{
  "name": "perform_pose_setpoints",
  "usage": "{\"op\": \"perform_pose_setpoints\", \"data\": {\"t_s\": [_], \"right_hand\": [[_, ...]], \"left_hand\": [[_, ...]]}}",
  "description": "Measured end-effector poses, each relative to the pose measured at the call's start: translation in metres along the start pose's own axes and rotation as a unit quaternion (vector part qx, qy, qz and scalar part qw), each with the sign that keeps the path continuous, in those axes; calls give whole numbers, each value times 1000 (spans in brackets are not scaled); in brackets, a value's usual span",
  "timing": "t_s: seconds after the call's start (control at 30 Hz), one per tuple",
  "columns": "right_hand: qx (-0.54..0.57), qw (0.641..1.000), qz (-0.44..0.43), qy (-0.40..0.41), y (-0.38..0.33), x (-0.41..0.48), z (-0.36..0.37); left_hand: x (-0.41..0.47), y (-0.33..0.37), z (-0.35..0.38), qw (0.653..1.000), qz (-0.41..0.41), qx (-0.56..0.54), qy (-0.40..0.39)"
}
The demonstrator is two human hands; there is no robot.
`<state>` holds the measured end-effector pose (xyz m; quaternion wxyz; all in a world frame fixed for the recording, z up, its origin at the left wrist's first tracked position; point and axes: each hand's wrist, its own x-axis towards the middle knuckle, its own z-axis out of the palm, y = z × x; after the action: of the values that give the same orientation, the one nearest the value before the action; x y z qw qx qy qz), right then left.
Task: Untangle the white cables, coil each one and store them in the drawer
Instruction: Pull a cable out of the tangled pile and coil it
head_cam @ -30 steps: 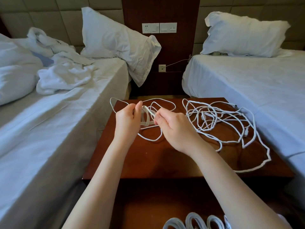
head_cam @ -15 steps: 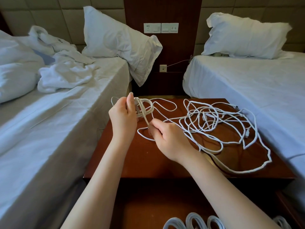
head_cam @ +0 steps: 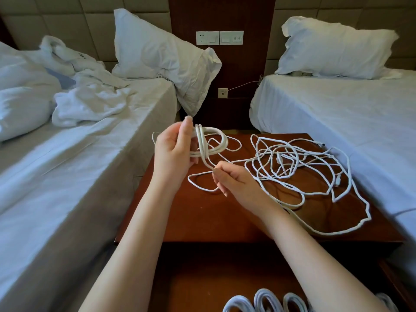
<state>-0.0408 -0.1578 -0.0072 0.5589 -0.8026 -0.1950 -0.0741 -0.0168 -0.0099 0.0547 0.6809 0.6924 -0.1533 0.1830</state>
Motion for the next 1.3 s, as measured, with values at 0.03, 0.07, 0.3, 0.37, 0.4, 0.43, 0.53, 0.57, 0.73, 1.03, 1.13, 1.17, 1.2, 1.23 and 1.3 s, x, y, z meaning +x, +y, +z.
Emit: {"op": "perform_pose_setpoints", "data": {"t_s": [0.03, 0.07, 0.3, 0.37, 0.4, 0.43, 0.53, 0.57, 0.73, 1.03, 1.13, 1.17, 1.2, 1.23, 1.3], "right_hand": [[1, 1000, 3, -1, 0, 0, -2], [-3, 1000, 7, 0, 0, 0, -4], [-35, 999, -18, 1, -7, 4, -24], [-70, 997, -20, -1, -9, 4, -30], [-88, 996, -16, 2, -11, 4, -33], [-106, 994, -13, 4, -12, 4, -36], [-126, 992, 17, -9, -15, 3, -42], [-122, 992, 26, -16, -15, 3, -43], [-110, 992, 47, -41, -14, 3, -45], [-154, 986, 64, -19, -18, 4, -41], [-140, 988, 65, -23, -20, 3, -40], [-136, 989, 59, -17, -20, 2, -39], [-132, 990, 54, -5, -19, 3, -38], [-129, 990, 50, 8, -19, 3, -38], [-129, 990, 40, 33, -17, 4, -36]], "left_hand": [[-1, 2, 0, 1000, -3, -1, -27], [-3, 4, 0, 999, -6, -1, -53], [-9, 9, -2, 975, -20, 38, -219], [-9, 7, -3, 964, -28, 76, -254], [-8, 5, -3, 959, -32, 97, -265], [-7, 3, -4, 954, -34, 120, -274], [-5, 0, -5, 935, -28, 185, -301], [-5, 0, -5, 931, -22, 200, -306], [-4, -3, -3, 917, 18, 274, -290], [-1, -14, -1, 912, 42, 316, -260], [0, -20, 0, 916, 42, 316, -245], [0, -21, 1, 919, 44, 310, -238], [0, -22, 1, 923, 48, 303, -231], [0, -23, 2, 926, 56, 299, -222], [0, -25, 4, 931, 70, 296, -202]]}}
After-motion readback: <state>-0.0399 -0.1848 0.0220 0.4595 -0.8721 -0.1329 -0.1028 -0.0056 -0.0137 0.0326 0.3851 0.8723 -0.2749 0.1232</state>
